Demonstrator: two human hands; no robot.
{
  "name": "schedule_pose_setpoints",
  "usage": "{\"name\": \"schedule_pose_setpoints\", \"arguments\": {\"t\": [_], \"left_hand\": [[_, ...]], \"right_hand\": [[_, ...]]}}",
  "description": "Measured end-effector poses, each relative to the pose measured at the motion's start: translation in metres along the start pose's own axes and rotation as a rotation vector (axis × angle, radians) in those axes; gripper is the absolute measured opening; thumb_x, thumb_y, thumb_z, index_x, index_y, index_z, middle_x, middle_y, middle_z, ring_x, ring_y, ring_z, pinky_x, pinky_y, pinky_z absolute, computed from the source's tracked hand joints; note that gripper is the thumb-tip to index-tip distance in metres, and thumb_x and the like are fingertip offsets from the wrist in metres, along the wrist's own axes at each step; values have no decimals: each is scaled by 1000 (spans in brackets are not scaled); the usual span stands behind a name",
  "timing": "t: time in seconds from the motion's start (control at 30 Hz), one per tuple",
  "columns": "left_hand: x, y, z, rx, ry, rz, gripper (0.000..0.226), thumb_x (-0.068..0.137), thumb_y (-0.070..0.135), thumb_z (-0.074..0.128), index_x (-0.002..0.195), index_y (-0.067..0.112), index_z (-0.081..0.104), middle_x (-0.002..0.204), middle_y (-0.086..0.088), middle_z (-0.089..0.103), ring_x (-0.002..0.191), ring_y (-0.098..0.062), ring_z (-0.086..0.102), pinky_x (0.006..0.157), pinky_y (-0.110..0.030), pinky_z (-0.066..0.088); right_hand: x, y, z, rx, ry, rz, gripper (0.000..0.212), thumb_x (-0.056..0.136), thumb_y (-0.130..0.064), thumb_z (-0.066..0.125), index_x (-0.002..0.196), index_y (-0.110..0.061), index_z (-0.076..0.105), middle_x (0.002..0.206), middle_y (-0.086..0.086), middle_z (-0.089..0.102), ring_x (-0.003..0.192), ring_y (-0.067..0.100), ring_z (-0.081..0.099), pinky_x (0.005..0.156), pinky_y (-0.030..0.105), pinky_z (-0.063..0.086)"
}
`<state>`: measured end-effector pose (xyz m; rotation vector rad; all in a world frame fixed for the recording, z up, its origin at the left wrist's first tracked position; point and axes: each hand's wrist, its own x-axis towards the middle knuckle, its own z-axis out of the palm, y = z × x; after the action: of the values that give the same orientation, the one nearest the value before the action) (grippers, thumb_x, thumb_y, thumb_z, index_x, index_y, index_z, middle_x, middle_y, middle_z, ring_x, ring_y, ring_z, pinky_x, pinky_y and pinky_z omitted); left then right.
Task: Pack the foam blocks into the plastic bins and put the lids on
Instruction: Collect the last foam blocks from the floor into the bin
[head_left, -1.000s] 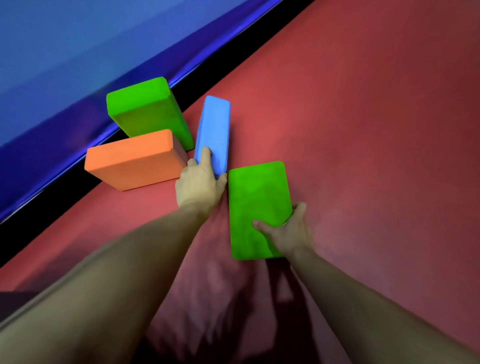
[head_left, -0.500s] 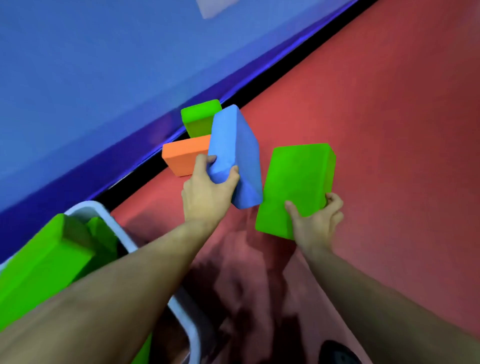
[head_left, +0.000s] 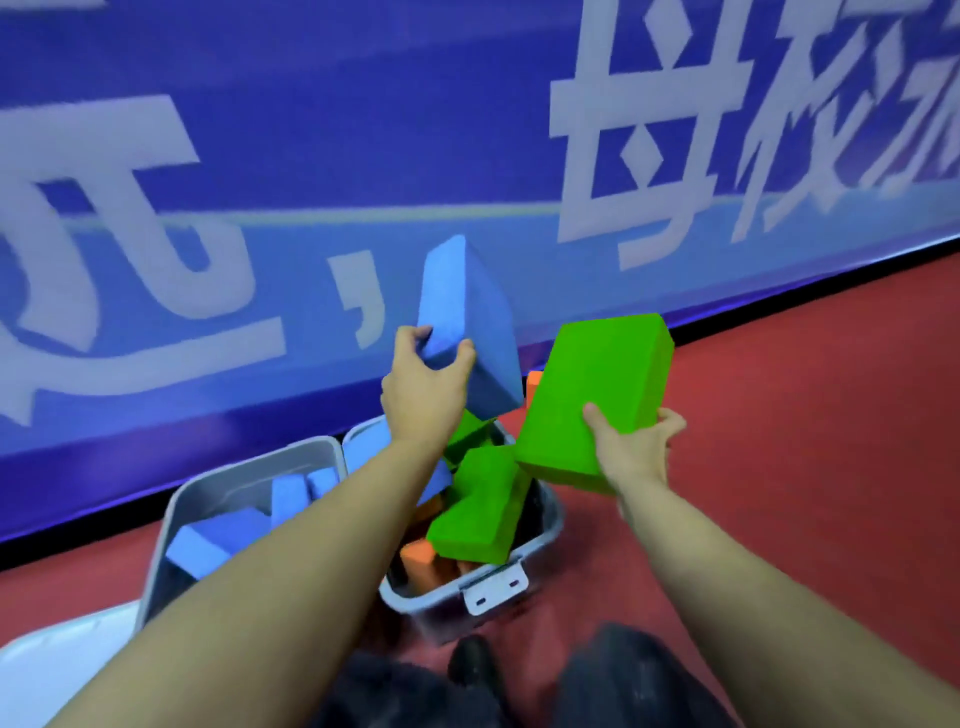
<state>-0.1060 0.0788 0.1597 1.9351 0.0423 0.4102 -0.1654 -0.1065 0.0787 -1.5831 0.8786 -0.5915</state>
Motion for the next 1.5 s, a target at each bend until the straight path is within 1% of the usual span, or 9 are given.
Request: {"name": "schedule_pose_setpoints", "arguments": {"t": [0.2,0.47,0.77,1.03,1.13,1.23,1.3,1.4,1.5], "left_hand": [[-31,-10,-68,-150,105,-113,45,88,44,67,128,30,52,128,6,64,116,-27,54,84,-31,36],[29,-66,-107,-2,138,-151,48,83,52,64,124,34,49,119,1,67,109,-31,60,92,-48,51],[99,-193,-199,148,202,-223,43,86,52,65,123,36,49,107,11,60,89,-24,62,75,-38,51],[99,-310,-270,100,409,-375,44,85,45,73,124,33,56,116,10,61,100,-18,59,81,-32,42],[95,-343,-282,80,449,-403,44,86,45,73,125,33,56,114,12,63,103,-21,60,85,-34,45],[89,-368,-286,18,468,-457,40,87,42,74,121,32,57,94,16,62,92,-19,63,84,-37,49],[89,-382,-284,-74,478,-500,37,81,49,77,112,40,59,98,9,68,91,-16,68,88,-43,55],[96,-401,-278,-209,497,-595,42,68,59,79,103,46,61,103,1,73,96,-19,72,90,-50,58],[100,-406,-272,-199,497,-632,43,70,56,78,108,42,63,110,3,71,102,-19,69,96,-48,55]], "right_hand": [[-86,-47,15,-151,-63,-160,88,80,-43,80,141,-11,25,136,29,48,122,44,50,98,45,39],[-110,-39,85,-250,-167,-253,90,82,-46,77,145,-13,21,142,30,40,128,47,45,106,48,36],[-144,20,217,-343,-409,-276,92,81,-36,80,149,-15,22,146,26,36,131,46,42,108,47,34],[-189,60,308,-267,-416,-296,86,73,-45,84,140,-19,37,138,12,55,124,32,55,102,47,45],[-200,69,332,-183,-436,-228,82,73,-48,83,139,-23,41,136,7,56,123,29,56,104,47,45],[-197,84,353,-131,-515,-94,86,65,-67,78,135,-29,48,129,1,63,118,23,61,103,47,48],[-195,86,364,-104,-580,27,80,61,-73,77,125,-32,54,120,-3,69,110,18,66,101,47,51],[-187,80,383,2,-722,236,31,85,-42,76,105,-22,64,103,-4,75,97,18,71,97,46,55],[-180,65,399,139,-854,552,23,94,-34,67,109,-16,69,98,5,77,88,22,72,75,42,60]]}}
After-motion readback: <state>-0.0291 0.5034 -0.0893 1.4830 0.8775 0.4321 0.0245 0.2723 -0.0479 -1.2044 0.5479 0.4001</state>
